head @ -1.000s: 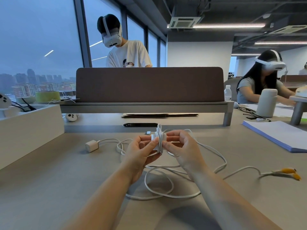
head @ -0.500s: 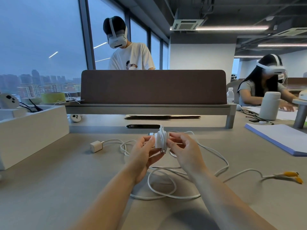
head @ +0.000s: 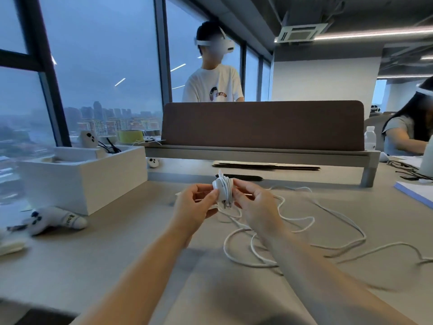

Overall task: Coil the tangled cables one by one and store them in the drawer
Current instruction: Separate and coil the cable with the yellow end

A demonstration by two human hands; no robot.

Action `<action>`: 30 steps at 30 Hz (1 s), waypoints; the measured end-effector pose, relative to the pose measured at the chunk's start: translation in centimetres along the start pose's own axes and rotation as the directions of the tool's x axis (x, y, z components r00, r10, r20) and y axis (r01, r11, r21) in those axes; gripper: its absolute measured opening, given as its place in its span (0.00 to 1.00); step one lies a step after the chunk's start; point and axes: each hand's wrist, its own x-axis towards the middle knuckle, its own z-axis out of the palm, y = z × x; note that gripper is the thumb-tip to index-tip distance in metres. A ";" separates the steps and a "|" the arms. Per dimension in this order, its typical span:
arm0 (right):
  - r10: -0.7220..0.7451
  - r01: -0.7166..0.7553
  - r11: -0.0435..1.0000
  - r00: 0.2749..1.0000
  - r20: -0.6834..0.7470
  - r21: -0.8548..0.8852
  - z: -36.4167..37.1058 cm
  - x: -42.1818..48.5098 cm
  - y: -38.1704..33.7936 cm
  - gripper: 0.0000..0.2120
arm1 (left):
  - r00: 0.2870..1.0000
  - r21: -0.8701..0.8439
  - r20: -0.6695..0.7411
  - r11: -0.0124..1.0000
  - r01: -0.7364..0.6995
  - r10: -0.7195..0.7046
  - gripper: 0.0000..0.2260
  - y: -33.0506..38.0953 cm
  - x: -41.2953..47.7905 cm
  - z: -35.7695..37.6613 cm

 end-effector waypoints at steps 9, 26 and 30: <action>-0.018 -0.012 0.995 0.959 0.284 0.101 15.8 -2.4 -4.4 0.05 | 0.943 0.223 -0.331 0.974 0.039 0.038 0.04 3.7 -6.5 -16.6; 0.062 -0.097 0.995 0.539 0.840 -0.012 39.7 -14.2 -4.9 0.06 | 0.602 0.107 -0.766 0.877 0.468 -0.227 0.06 0.7 -23.1 -37.2; 0.184 -0.073 0.983 0.385 0.904 -0.168 42.7 -15.7 -2.7 0.08 | 0.548 0.052 -0.768 0.820 0.570 -0.332 0.03 -2.4 -24.5 -39.2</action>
